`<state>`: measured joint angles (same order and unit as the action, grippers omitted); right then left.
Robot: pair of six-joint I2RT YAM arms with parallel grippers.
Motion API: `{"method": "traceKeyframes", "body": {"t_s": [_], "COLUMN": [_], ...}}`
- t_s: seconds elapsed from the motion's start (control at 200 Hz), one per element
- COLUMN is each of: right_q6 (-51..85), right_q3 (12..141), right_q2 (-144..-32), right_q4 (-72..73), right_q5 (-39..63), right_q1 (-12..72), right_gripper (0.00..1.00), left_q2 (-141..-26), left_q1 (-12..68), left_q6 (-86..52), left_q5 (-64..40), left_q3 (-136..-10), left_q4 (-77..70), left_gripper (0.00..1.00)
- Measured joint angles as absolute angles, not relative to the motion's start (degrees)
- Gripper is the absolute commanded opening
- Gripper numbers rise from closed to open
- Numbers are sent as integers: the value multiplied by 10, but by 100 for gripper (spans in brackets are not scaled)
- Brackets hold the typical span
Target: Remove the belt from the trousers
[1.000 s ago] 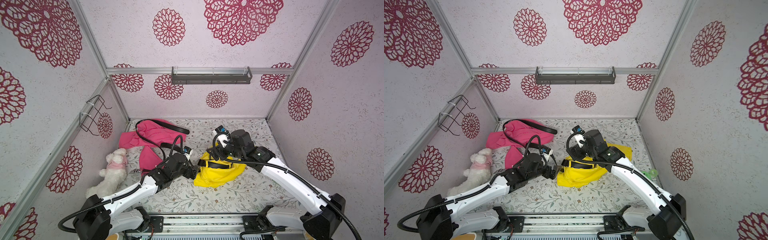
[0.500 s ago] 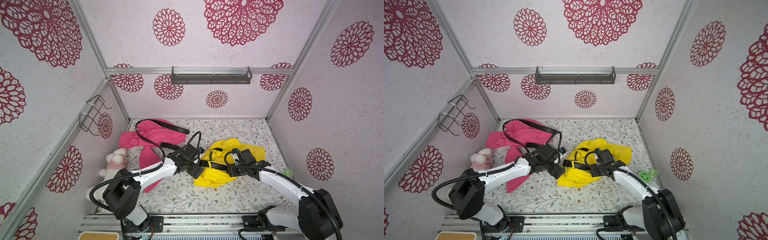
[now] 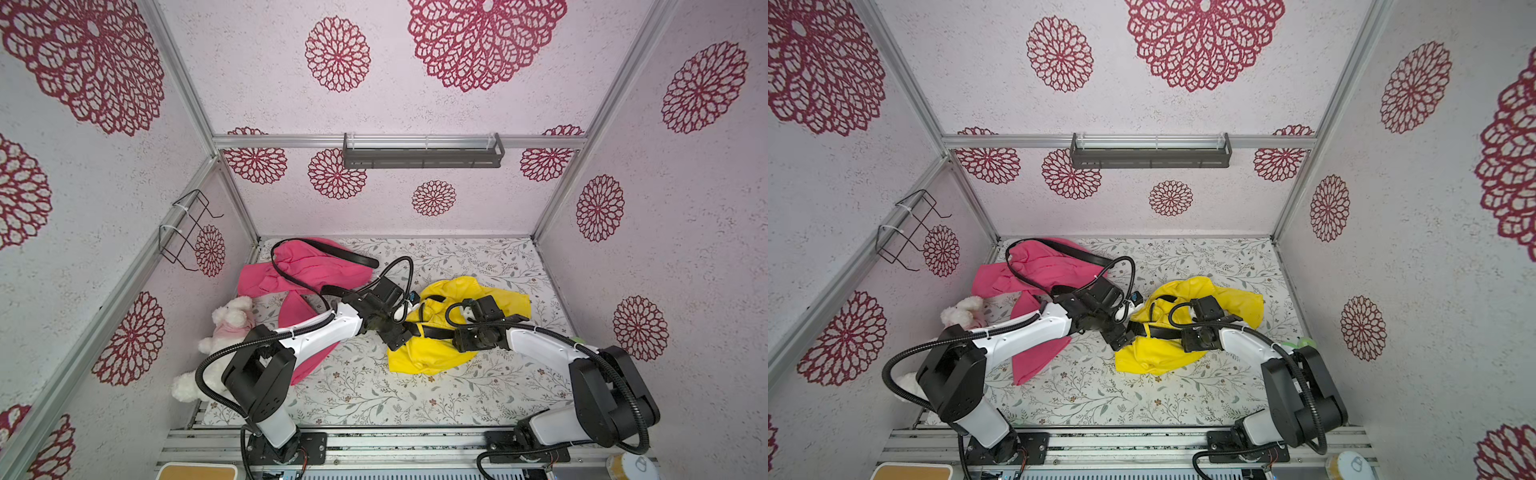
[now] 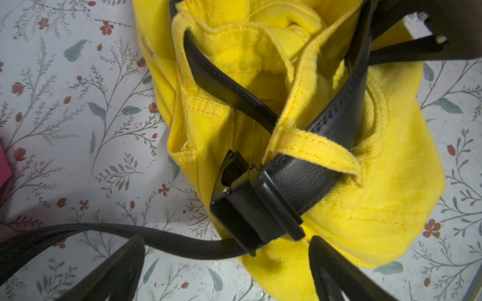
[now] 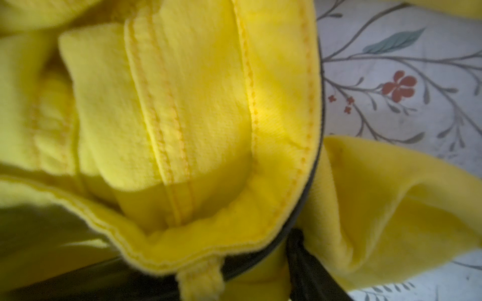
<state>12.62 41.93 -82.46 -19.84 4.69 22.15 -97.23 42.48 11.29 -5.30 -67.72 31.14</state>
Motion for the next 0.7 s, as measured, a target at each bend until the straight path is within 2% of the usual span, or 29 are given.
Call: {"method": "traceKeyframes", "body": {"t_s": [0.08, 0.2, 0.53, 0.63, 0.696], "right_q6": [121, 113, 90, 85, 83], "right_q3": [426, 435, 463, 472, 473], "right_q2": [-830, -837, -860, -864, -862], "right_q4": [-202, -207, -211, -209, -209], "right_q5": [47, 47, 46, 46, 47], "right_q1": [220, 219, 206, 201, 201], "right_gripper": [59, 59, 62, 65, 65], "left_q2": [-985, -1006, -1039, -1040, -1038], "left_q1": [427, 428, 427, 426, 426], "left_q6": [130, 149, 165, 160, 154], "left_q5": [-55, -65, -102, -100, -97], "left_q3": [-686, -702, -727, -727, -726], "left_q4": [313, 309, 317, 317, 318], "left_gripper": [86, 80, 16, 7, 6]}}
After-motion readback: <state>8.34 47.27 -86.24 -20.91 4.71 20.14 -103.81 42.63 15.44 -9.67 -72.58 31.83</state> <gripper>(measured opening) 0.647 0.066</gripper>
